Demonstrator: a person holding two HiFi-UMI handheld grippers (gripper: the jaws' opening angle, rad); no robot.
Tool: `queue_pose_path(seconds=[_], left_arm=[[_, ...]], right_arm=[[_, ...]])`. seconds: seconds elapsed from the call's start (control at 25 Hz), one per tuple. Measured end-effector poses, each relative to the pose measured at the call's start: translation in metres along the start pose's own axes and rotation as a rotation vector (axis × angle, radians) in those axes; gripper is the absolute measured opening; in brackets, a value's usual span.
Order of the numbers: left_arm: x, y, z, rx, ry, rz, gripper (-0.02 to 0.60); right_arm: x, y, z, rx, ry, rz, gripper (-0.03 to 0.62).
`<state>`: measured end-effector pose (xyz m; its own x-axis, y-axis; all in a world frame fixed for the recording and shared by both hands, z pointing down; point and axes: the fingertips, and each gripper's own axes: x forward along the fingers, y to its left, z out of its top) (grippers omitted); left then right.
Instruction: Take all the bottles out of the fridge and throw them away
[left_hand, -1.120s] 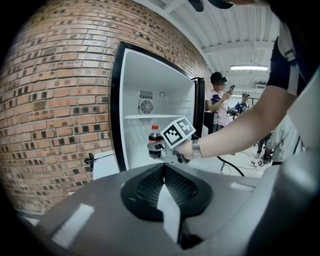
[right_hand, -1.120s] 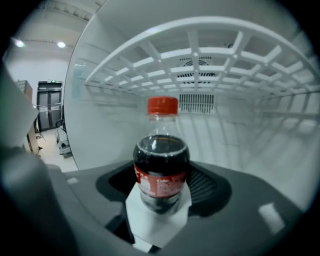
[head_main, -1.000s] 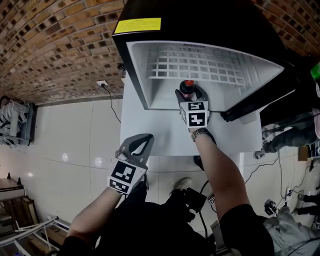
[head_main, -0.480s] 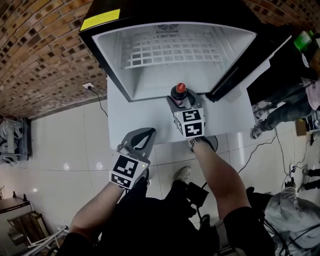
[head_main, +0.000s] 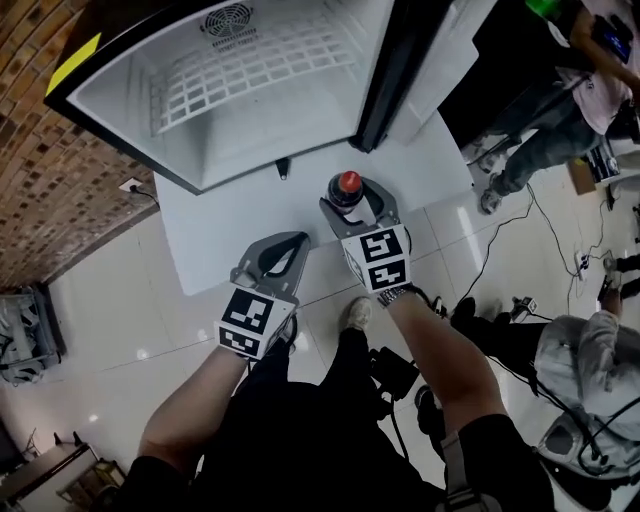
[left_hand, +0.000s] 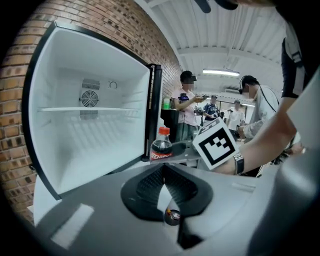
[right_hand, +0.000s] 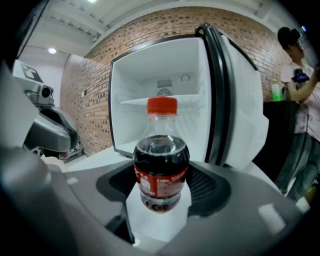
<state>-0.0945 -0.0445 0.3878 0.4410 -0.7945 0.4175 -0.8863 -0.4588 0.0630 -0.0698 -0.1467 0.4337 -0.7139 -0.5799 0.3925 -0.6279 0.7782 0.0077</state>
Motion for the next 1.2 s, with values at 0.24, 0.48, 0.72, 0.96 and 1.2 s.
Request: queue_pose_path(seconds=[0.24, 0.48, 0.72, 0.96, 1.2], left_arm=[[0.042, -0.043, -0.003, 0.019, 0.026, -0.109, 0.003], [0.076, -0.08, -0.011, 0.031, 0.059, -0.19, 0.003], [0.099, -0.111, -0.026, 0.042, 0.113, -0.252, 0.003], [0.122, -0.131, -0.052, 0.043, 0.163, -0.279, 0.003], [0.14, -0.139, -0.081, 0.029, 0.211, -0.286, 0.003]], right_arm=[[-0.057, -0.028, -0.038, 0.024, 0.021, -0.057, 0.307], [-0.099, -0.054, -0.083, 0.054, 0.069, -0.107, 0.307], [-0.118, -0.076, -0.136, 0.105, 0.13, -0.143, 0.307], [-0.112, -0.103, -0.199, 0.143, 0.204, -0.17, 0.307], [-0.089, -0.119, -0.273, 0.193, 0.307, -0.17, 0.307]])
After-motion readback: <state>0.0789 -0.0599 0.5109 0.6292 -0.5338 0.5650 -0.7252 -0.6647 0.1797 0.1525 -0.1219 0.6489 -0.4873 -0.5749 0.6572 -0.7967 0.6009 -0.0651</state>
